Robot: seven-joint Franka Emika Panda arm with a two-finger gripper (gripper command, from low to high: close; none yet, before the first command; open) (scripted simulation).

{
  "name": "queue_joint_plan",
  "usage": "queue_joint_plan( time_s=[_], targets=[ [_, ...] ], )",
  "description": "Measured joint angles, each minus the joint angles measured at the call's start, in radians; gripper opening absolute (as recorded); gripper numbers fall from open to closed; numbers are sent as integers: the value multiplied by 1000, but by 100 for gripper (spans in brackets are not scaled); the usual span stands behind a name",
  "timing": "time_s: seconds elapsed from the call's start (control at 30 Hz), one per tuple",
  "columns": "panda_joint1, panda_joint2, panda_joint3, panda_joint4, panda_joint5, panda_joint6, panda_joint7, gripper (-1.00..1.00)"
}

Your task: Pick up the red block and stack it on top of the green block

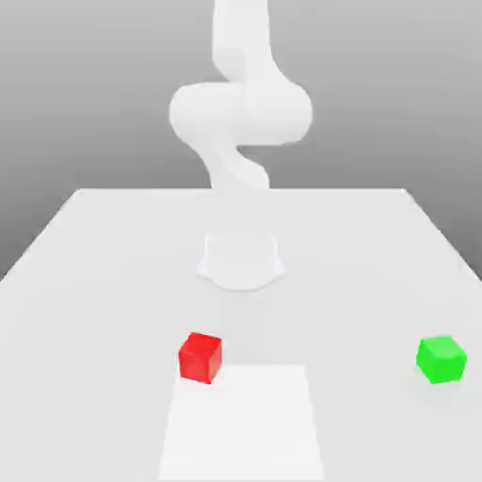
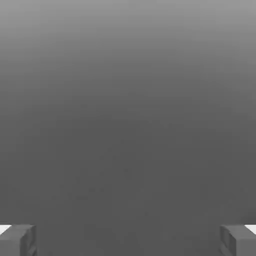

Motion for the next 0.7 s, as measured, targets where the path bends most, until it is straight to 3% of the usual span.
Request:
queue_joint_plan(
  time_s=[0.53, 0.7],
  targets=[
    [-118, 490, -39, -549, -22, 411, 120, 0],
    [-128, 762, -45, -589, 9, 631, 113, 0]
  ],
)
